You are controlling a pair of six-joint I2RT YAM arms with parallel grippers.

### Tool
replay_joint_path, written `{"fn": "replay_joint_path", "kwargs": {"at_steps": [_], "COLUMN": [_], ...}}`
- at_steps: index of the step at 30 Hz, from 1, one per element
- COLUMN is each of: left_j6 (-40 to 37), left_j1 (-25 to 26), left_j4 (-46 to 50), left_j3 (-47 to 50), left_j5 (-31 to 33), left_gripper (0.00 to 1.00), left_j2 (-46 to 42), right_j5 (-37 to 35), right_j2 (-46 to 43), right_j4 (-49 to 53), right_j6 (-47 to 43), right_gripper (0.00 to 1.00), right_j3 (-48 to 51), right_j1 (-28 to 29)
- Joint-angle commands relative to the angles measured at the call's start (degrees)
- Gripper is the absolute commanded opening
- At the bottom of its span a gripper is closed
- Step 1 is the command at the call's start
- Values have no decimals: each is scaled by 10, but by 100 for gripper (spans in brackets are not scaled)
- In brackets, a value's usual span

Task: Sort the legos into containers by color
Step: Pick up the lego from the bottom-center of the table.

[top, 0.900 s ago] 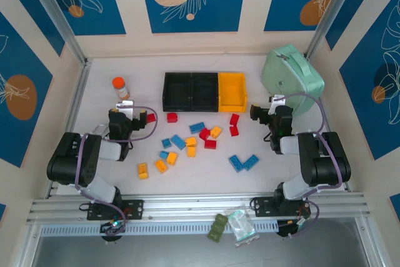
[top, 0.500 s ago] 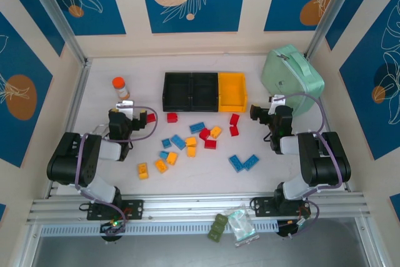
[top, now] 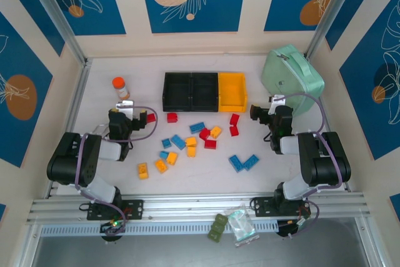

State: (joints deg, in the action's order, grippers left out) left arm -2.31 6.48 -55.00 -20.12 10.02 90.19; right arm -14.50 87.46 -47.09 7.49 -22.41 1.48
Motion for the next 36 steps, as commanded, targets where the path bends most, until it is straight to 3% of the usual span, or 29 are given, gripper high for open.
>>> {"fn": "replay_joint_path", "kwargs": {"at_steps": [1, 7, 10, 18, 22, 24, 27, 28, 31, 34, 36], "left_j6": [-5, -4, 7, 6, 104, 186, 334, 352, 365, 357, 357], "left_j1": [-8, -10, -9, -1, -1, -3, -9, -12, -11, -7, 4], "left_j4": [-2, -2, 19, 224, 369, 429, 473, 461, 501, 567, 599], "left_j3": [-9, -8, -13, -83, -142, -165, -163, -153, -162, -186, -186], "left_j5": [-13, -14, 19, 31, 46, 18, -23, -59, -137, -228, -265], "left_gripper": [99, 99, 99, 99, 99, 99, 99, 99, 100, 82, 77], "left_j2": [-4, -5, -22, -124, -173, -192, -219, -225, -231, -225, -227], "right_j5": [9, 10, 4, 19, 58, 60, 51, 98, 232, 267, 262], "right_j2": [-3, -3, -8, -120, -182, -216, -259, -265, -280, -302, -307], "right_j4": [-9, -8, -7, 198, 279, 334, 512, 531, 509, 569, 640], "right_j6": [-2, -2, 2, 12, 71, 136, 325, 350, 391, 365, 338], "right_gripper": [99, 99, 99, 99, 99, 99, 99, 99, 96, 89, 81], "right_j3": [-5, -6, -6, -75, -101, -120, -165, -165, -140, -146, -164], "right_j1": [1, 1, 1, -3, -9, -14, -44, -67, -122, -119, -103]}}
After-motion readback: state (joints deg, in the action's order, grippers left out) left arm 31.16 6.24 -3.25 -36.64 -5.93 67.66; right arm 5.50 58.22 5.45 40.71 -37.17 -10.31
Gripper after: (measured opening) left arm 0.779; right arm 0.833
